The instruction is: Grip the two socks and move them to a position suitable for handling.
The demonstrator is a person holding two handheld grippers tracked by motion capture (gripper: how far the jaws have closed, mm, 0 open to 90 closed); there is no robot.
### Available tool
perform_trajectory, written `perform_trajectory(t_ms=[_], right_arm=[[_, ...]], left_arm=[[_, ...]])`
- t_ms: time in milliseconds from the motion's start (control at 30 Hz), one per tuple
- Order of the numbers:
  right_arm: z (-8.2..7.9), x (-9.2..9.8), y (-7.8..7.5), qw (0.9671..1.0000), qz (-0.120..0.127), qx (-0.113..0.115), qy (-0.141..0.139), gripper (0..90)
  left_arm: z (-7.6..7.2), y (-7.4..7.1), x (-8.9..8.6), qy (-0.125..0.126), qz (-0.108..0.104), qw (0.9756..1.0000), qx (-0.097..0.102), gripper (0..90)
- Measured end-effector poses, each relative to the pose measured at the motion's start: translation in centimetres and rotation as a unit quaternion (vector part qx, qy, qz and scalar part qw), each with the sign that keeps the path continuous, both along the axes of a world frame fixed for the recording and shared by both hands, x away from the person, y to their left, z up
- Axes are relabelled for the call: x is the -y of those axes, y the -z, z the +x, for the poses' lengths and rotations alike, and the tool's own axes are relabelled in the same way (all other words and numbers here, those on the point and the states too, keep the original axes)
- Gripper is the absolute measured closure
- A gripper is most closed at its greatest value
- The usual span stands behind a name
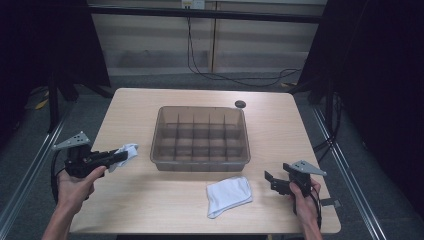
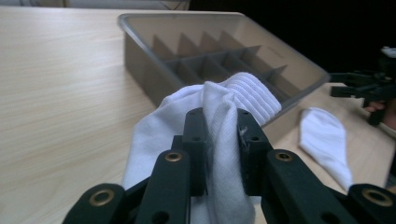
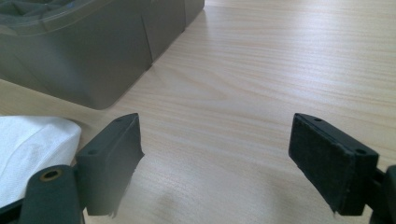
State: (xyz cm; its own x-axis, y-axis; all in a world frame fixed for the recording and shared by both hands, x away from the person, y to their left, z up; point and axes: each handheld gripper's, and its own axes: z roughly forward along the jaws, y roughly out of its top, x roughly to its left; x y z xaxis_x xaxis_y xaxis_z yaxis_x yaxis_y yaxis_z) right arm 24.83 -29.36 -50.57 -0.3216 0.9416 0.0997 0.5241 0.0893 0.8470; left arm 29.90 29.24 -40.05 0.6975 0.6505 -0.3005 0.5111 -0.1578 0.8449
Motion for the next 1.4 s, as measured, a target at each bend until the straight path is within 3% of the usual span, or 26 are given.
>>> perform_trajectory(t_ms=[67, 133, 233, 633, 800, 933, 1000, 1300, 1400], right_arm=[[0.0, 0.0, 0.0, 1.0000, 0.002, 0.000, 0.001, 16.9], [0.0, 0.1, 0.0, 1.0000, 0.002, 0.002, 0.002, 16.9], [0.0, 0.1, 0.0, 1.0000, 0.002, 0.001, 0.001, 16.9], [0.0, 0.1, 0.0, 1.0000, 0.003, -0.001, 0.000, 16.9], [0.0, 0.1, 0.0, 1.0000, 0.003, 0.000, 0.001, 16.9], [0.0, 0.1, 0.0, 1.0000, 0.002, 0.000, 0.005, 17.2], [0.0, 0.1, 0.0, 1.0000, 0.004, -0.002, 0.007, 17.2], [0.0, 0.0, 0.0, 1.0000, 0.002, -0.005, 0.000, 15.9], [0.1, 0.0, 0.0, 1.0000, 0.002, -0.005, -0.002, 16.5]], left_arm=[[-0.5, -0.7, 0.5, 0.013, -0.002, 0.9999, 0.006, 77.3], [-1.2, -1.1, 1.0, 0.007, 0.003, 0.9998, 0.020, 77.3], [-1.7, -1.2, 1.6, 0.015, 0.006, 0.9997, 0.021, 77.3], [-3.9, -0.7, 6.2, 0.081, 0.036, 0.9960, 0.001, 77.4], [-4.4, -0.2, 7.7, 0.103, 0.036, 0.9939, -0.009, 77.3], [-4.6, 1.2, 8.7, 0.109, 0.034, 0.9933, -0.018, 77.1], [-4.3, 2.2, 9.2, 0.111, 0.036, 0.9926, -0.032, 76.9], [-3.3, 6.5, 11.2, 0.121, 0.071, 0.9867, -0.082, 75.3], [-3.1, 7.2, 11.8, 0.121, 0.086, 0.9854, -0.084, 74.5]])
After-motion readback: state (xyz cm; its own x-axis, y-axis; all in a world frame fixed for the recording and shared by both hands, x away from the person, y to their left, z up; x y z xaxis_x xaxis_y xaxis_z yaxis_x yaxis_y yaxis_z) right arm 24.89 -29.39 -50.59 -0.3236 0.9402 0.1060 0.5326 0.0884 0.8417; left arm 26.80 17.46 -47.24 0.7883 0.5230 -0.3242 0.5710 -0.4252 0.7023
